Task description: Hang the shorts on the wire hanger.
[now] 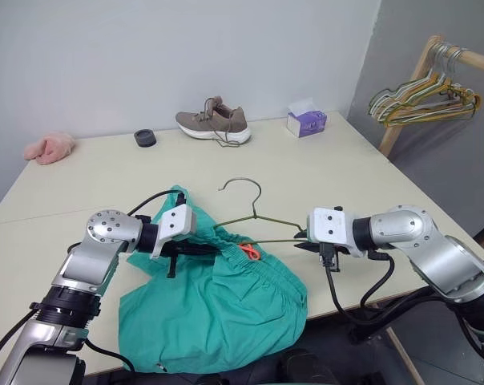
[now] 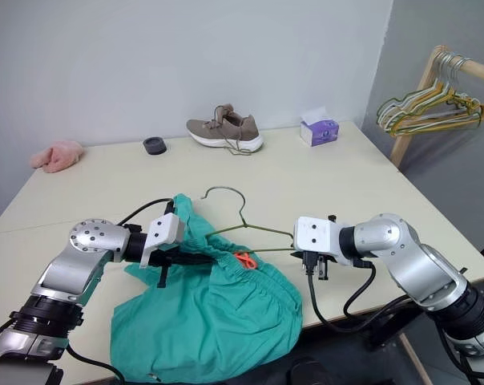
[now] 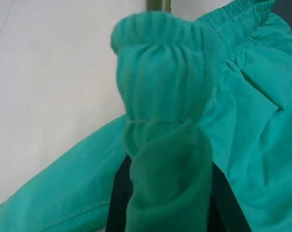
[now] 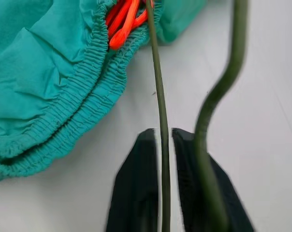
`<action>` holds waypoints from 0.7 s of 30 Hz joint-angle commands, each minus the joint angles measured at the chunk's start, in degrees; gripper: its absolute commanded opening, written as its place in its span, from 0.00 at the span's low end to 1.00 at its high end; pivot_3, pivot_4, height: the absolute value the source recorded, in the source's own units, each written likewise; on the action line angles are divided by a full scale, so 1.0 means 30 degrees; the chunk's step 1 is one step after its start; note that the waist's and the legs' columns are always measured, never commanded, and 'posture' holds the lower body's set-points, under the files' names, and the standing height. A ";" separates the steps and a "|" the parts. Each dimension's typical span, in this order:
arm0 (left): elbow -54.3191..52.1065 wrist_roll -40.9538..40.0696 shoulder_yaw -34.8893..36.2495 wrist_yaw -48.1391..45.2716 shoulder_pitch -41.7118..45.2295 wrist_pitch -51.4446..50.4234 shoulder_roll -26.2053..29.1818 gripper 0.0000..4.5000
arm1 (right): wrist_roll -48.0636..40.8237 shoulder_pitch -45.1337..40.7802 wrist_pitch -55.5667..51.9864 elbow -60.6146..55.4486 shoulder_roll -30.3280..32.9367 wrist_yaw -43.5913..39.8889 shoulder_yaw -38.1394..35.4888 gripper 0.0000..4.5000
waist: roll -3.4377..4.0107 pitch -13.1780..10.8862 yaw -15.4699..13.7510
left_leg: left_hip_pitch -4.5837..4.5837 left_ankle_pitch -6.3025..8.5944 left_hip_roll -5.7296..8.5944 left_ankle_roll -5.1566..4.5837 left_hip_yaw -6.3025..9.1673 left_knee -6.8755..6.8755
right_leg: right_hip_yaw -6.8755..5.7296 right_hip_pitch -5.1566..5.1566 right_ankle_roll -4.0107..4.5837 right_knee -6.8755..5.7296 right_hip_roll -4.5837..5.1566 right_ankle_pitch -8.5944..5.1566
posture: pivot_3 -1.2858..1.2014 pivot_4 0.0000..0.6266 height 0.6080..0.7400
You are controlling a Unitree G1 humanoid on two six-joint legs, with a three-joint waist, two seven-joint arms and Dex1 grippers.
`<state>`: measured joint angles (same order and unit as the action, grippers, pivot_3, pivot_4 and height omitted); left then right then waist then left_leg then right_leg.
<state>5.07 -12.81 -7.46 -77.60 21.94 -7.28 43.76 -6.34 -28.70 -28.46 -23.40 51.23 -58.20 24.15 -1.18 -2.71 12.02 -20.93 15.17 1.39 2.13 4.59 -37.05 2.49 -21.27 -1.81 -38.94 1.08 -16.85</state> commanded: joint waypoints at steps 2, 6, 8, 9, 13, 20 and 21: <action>0.0236 -0.0300 0.0940 0.0693 -0.0027 -0.0237 0.0262 0.00 | 0.0741 0.0446 0.2125 0.2603 0.2487 -0.1479 -0.1884 0.52 | 0.0002 -0.0002 -0.0155 | 0.0000 0.0000 0.0001 0.0000 0.0001 -0.0002 | -0.0001 0.0002 0.0000 0.0003 0.0003 0.0000 | 0.43 0.00 1.00; 0.0354 -0.0281 0.1152 0.0980 -0.0221 -0.0137 0.0316 0.00 | 0.0181 0.2055 0.2345 0.3857 0.4448 -0.2277 -0.3588 0.83 | 0.0006 -0.0004 -0.0314 | 0.0003 0.0000 0.0003 0.0000 0.0003 0.0002 | -0.0008 0.0003 0.0002 0.0001 0.0003 0.0000 | 0.43 0.00 1.00; 0.0428 -0.0289 0.1248 0.1229 -0.0136 -0.0172 0.0235 0.00 | -0.1111 0.3463 0.1092 0.2953 0.4877 -0.2769 -0.4641 0.97 | 0.0006 -0.0004 -0.0305 | 0.0006 0.0000 0.0000 0.0000 0.0006 0.0007 | -0.0012 0.0005 0.0003 -0.0003 0.0001 0.0000 | 0.42 0.00 1.00; 0.0450 -0.0304 0.1295 0.1380 -0.0058 -0.0202 0.0169 0.00 | -0.1867 0.4096 0.0339 0.2301 0.4801 -0.2905 -0.5126 0.99 | 0.0005 -0.0004 -0.0303 | 0.0005 0.0000 -0.0002 0.0000 0.0009 0.0011 | -0.0015 0.0004 0.0003 -0.0004 0.0000 -0.0001 | 0.42 0.00 1.00; 0.0784 -0.0448 0.1582 0.2361 0.0777 -0.0475 -0.0387 0.00 | -0.5288 0.6489 -0.4123 -0.1329 0.2053 -0.0900 -0.6261 0.99 | 0.0002 -0.0001 -0.0152 | 0.0023 0.0000 -0.0022 -0.0001 0.0005 -0.0005 | -0.0005 0.0022 0.0003 -0.0021 -0.0017 -0.0001 | 0.42 0.00 1.00; 0.0233 -0.1670 0.2096 0.3193 0.1602 -0.2425 -0.1059 0.00 | -0.6965 0.7217 -0.9016 -0.2869 -0.3348 0.3562 -0.5478 0.99 | -0.0016 0.0023 -0.0200 | 0.0028 -0.0014 -0.0002 -0.0019 -0.0003 -0.0075 | 0.0018 0.0055 -0.0045 -0.0021 -0.0015 0.0029 | 0.42 0.00 1.00; 0.0171 -0.1777 0.2110 0.3224 0.1629 -0.2595 -0.1064 0.00 | -0.7154 0.7153 -0.9424 -0.2822 -0.3856 0.3877 -0.5447 0.99 | -0.0015 0.0022 -0.0231 | 0.0025 -0.0013 -0.0001 -0.0019 -0.0002 -0.0076 | 0.0017 0.0056 -0.0046 -0.0022 -0.0014 0.0029 | 0.42 0.00 1.00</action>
<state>7.33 -16.14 -3.96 -69.00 24.96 -14.15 40.65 -26.11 -6.45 -54.42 -30.34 40.88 -48.95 8.33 -1.22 -2.64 11.33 -20.85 15.13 1.40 2.07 4.59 -37.26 2.55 -21.11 -1.94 -39.00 1.05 -16.77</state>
